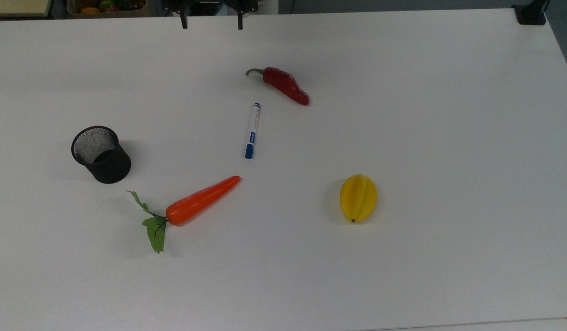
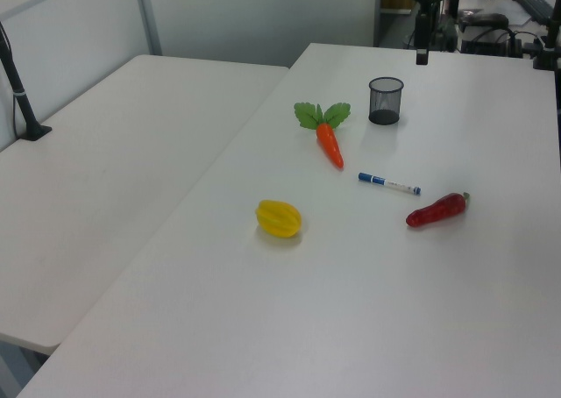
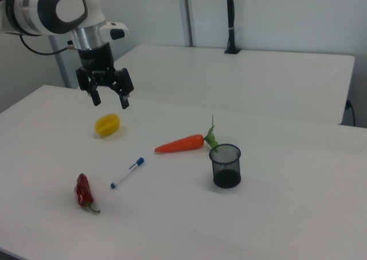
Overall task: Place marker
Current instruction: 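Move the gripper down toward the white-and-blue marker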
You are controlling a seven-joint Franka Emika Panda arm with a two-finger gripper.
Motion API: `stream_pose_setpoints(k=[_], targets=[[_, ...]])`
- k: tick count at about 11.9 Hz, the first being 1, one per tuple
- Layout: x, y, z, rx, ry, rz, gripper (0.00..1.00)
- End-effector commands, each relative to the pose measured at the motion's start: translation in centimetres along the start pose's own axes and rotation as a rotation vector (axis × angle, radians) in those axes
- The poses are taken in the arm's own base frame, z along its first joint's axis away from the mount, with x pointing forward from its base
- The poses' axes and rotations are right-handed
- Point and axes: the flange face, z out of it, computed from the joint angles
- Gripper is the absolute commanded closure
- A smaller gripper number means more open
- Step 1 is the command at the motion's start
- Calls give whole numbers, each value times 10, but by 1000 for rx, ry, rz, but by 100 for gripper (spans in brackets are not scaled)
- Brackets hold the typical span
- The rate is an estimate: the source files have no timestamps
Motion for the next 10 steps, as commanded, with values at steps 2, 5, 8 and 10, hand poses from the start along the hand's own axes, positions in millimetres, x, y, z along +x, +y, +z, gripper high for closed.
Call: stream_pose_setpoints(k=[2,5,8,10], targets=[[-4,5,-1,0,14,-6,0],[-8,4,9,6,-8,-4,0],[-3,-4,24,7,-21,-18,0],[3,-6,36,7,-8,7,0]])
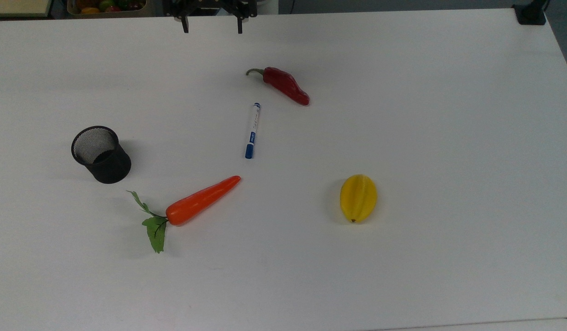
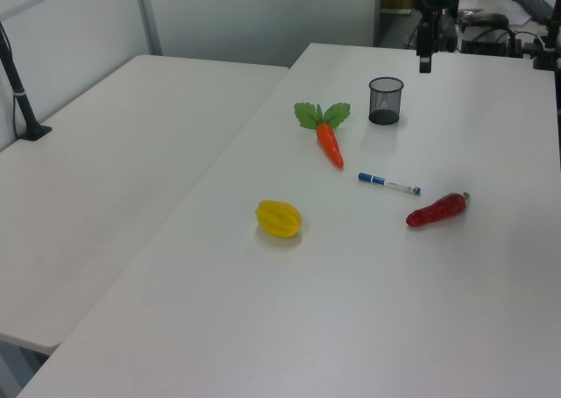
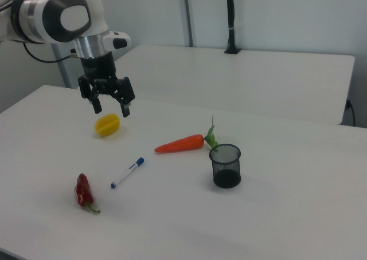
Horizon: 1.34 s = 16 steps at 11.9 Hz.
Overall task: Place marker
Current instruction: 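Move the gripper down toward the white-and-blue marker, then lower the open gripper over the marker and close on it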
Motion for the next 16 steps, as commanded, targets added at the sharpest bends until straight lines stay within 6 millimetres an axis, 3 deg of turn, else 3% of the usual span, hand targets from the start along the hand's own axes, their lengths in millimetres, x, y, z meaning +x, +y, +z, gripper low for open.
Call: stream_pose_setpoints(k=[1,3,6,8,16], targets=[[11,-7,23,6,32,43,0],[24,-8,44,8,33,65,0],[41,-16,92,14,45,56,0],[53,-37,120,16,42,42,0],[82,-61,205,15,23,125,3]])
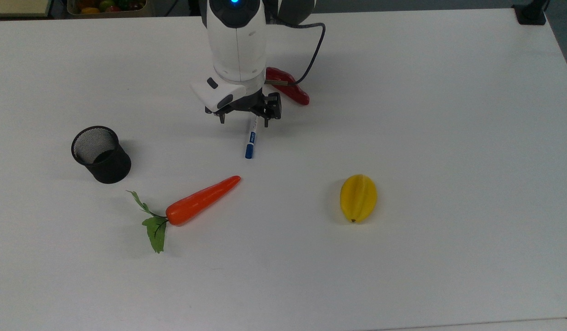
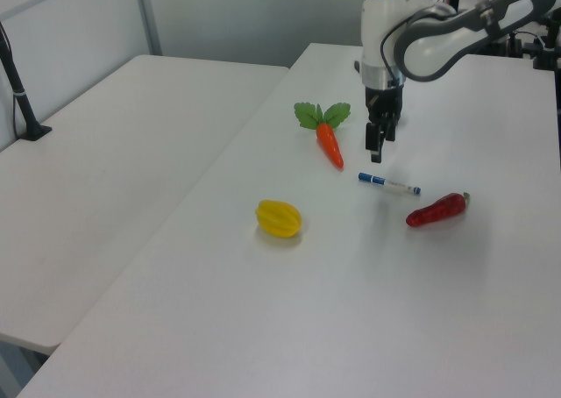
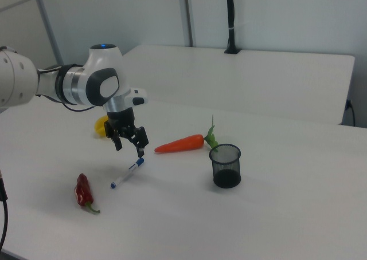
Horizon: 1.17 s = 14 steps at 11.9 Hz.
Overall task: Place marker
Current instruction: 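Lower the open gripper over the marker and close on it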
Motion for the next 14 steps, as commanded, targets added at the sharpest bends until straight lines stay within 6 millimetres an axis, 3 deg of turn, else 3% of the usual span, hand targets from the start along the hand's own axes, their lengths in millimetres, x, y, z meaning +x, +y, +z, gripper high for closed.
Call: stream_pose_setpoints(k=[1,7,14], targets=[[3,-12,26,-5,12,8,5],[10,-15,60,-16,15,46,44],[10,-17,61,-24,16,41,83]])
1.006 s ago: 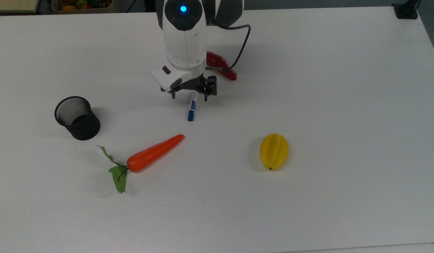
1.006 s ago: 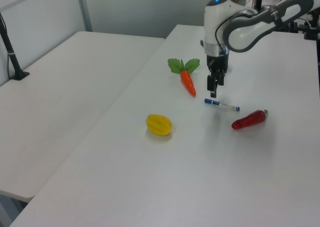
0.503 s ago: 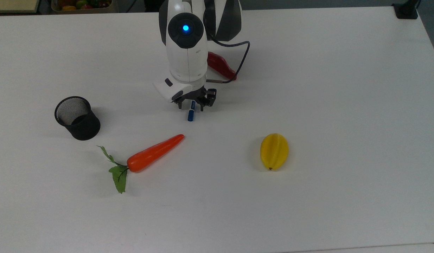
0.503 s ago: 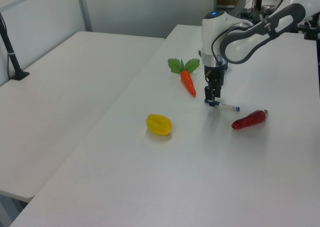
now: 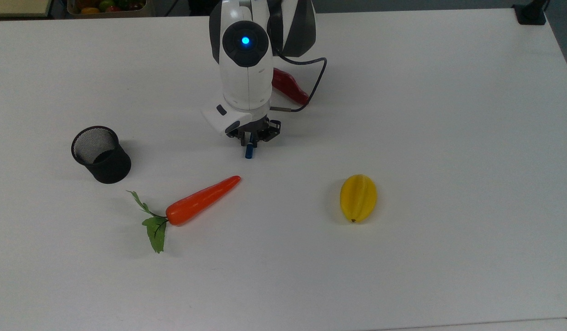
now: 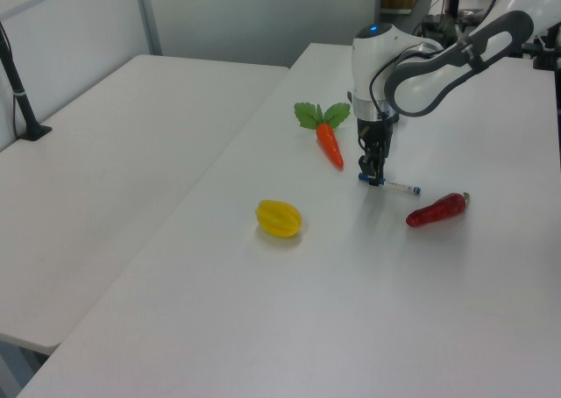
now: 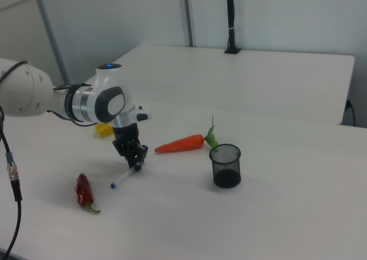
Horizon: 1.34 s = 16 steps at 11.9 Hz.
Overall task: Place marker
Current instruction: 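Lower the open gripper over the marker and close on it, then lift the marker up off the table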
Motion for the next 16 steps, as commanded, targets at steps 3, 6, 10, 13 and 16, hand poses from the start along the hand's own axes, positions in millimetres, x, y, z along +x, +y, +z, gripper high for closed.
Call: stream_pose_setpoints(k=[3,6,10,13,16], targets=[[-3,-5,-5,-12,20,12,89],[-4,-3,-31,-13,35,14,89],[-19,6,-97,-26,29,13,89],[-25,13,-143,-28,-5,33,89],[-26,23,-176,-28,-26,44,89]])
